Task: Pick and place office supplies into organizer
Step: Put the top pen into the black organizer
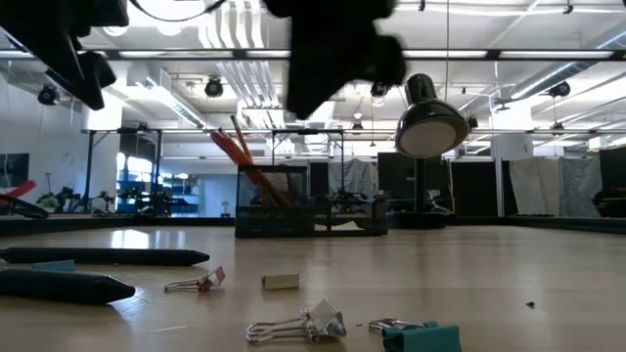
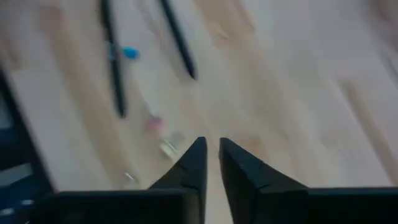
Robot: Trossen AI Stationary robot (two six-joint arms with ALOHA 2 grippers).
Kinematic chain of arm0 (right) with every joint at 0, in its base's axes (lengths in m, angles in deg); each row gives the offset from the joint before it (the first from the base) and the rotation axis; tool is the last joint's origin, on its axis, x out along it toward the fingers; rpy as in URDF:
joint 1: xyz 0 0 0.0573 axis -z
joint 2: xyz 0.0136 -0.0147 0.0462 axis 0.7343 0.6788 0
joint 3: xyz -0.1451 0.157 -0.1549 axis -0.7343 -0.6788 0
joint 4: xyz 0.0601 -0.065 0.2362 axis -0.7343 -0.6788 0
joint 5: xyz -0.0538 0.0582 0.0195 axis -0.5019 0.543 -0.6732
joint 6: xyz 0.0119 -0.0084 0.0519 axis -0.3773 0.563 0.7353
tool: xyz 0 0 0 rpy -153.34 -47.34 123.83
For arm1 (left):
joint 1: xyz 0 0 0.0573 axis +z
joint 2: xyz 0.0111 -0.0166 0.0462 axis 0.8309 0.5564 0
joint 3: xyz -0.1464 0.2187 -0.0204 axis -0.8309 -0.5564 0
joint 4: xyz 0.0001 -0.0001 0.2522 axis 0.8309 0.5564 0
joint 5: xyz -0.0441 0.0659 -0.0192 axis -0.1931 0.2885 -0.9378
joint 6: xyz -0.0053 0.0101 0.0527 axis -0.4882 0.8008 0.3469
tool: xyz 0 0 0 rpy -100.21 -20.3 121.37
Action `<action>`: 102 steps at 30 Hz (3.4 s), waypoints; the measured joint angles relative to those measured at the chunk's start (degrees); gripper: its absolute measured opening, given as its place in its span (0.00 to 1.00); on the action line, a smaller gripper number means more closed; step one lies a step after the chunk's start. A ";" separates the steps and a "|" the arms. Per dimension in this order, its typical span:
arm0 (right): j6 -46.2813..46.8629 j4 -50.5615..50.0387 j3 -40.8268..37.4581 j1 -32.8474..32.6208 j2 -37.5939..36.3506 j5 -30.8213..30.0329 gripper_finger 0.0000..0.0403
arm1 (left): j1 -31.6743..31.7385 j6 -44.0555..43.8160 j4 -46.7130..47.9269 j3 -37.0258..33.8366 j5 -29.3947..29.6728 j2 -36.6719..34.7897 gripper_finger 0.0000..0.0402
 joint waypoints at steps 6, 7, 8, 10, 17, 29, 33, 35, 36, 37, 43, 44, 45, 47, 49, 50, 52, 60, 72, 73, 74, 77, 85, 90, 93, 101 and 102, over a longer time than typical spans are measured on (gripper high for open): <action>-14.46 11.26 -0.01 1.06 1.34 2.99 0.28 | -4.70 -7.61 -7.76 -6.19 5.35 -4.46 0.52; -15.76 12.37 -0.01 1.05 1.94 2.97 0.31 | -5.14 -7.66 -8.59 -6.94 5.37 -4.47 0.52; -16.79 13.35 -0.01 1.02 2.46 3.04 0.33 | -5.62 -7.66 -9.07 -7.54 5.39 -4.23 0.52; -18.86 14.63 -0.01 1.06 4.23 3.00 0.37 | -6.67 -7.50 -9.51 -8.33 5.50 -3.16 0.52; -21.00 18.86 1.64 1.06 11.84 0.05 0.43 | -9.34 -5.68 -13.25 -10.66 6.71 0.77 0.52; -20.68 18.61 8.05 1.42 18.72 -4.75 0.40 | -10.85 -4.09 -14.89 -10.83 7.71 1.68 0.52; -20.51 15.05 8.99 1.81 18.18 -4.95 0.38 | -10.89 -4.07 -14.86 -10.88 7.69 1.27 0.52; -21.06 12.71 10.60 1.88 17.36 -6.97 0.38 | -10.90 -4.05 -14.72 -10.92 7.65 1.29 0.52; -22.25 12.08 11.54 1.98 16.91 -8.50 0.38 | -10.88 -4.06 -14.79 -10.92 7.66 1.32 0.52; -24.66 11.43 12.29 2.06 16.49 -9.91 0.38 | -10.87 -4.07 -14.89 -10.92 7.67 1.45 0.52; -40.26 12.53 12.34 3.95 16.70 -6.85 0.40 | -10.90 -4.15 -14.75 -11.03 7.63 1.49 0.52; -41.87 12.99 12.01 4.29 16.91 -5.73 0.40 | -10.93 -4.21 -14.75 -11.05 7.65 1.36 0.52; -43.37 12.96 11.69 4.60 17.01 -4.78 0.41 | -10.95 -4.26 -14.87 -11.05 7.65 1.22 0.52; -46.51 14.18 10.47 5.23 17.24 -3.22 0.41 | -10.96 -4.46 -14.74 -11.05 7.64 1.18 0.52; -48.47 15.64 10.10 5.87 17.73 -2.56 0.41 | -10.96 -4.59 -14.83 -11.05 7.64 1.18 0.52; -48.85 15.34 9.90 6.15 17.96 -2.34 0.41 | -10.96 -4.61 -14.80 -11.05 7.64 1.18 0.52; -49.48 16.71 9.85 6.82 18.55 -1.44 0.40 | -10.96 -4.60 -14.79 -11.05 7.61 1.33 0.52; -48.77 17.55 9.74 8.36 19.87 4.66 0.34 | -10.96 -4.59 -14.28 -11.05 7.75 1.11 0.52; -47.16 15.55 9.85 7.21 20.96 4.07 0.07 | -11.01 -4.59 -12.73 -11.05 8.08 0.42 0.52; -45.82 15.41 9.85 7.27 20.88 4.11 0.06 | -11.01 -4.59 -12.73 -11.05 8.08 0.42 0.52; -44.20 15.27 9.85 7.31 20.76 4.12 0.05 | -11.01 -4.59 -12.75 -11.05 8.08 0.42 0.52; -37.61 14.44 9.92 7.12 19.96 3.11 0.04 | -11.01 -4.59 -12.73 -11.05 8.08 0.42 0.52; -15.43 13.10 10.49 3.84 13.56 -9.40 0.04 | -10.94 -4.28 -8.54 -10.99 10.75 0.03 0.52; 4.94 7.88 10.34 1.18 8.91 -24.51 0.03 | -10.94 -3.48 -6.29 -10.34 13.85 -2.20 0.52; 16.28 4.13 10.25 1.00 7.43 -29.67 0.03 | -10.82 -1.30 -8.81 -9.26 16.90 -4.23 0.52; 16.74 2.73 10.29 0.52 5.19 -35.29 0.03 | -1.44 3.21 -24.81 -9.68 12.57 -9.24 0.52; 15.29 2.74 10.29 0.38 5.09 -35.35 0.03 | 0.54 3.19 -28.24 -9.95 8.83 -9.90 0.52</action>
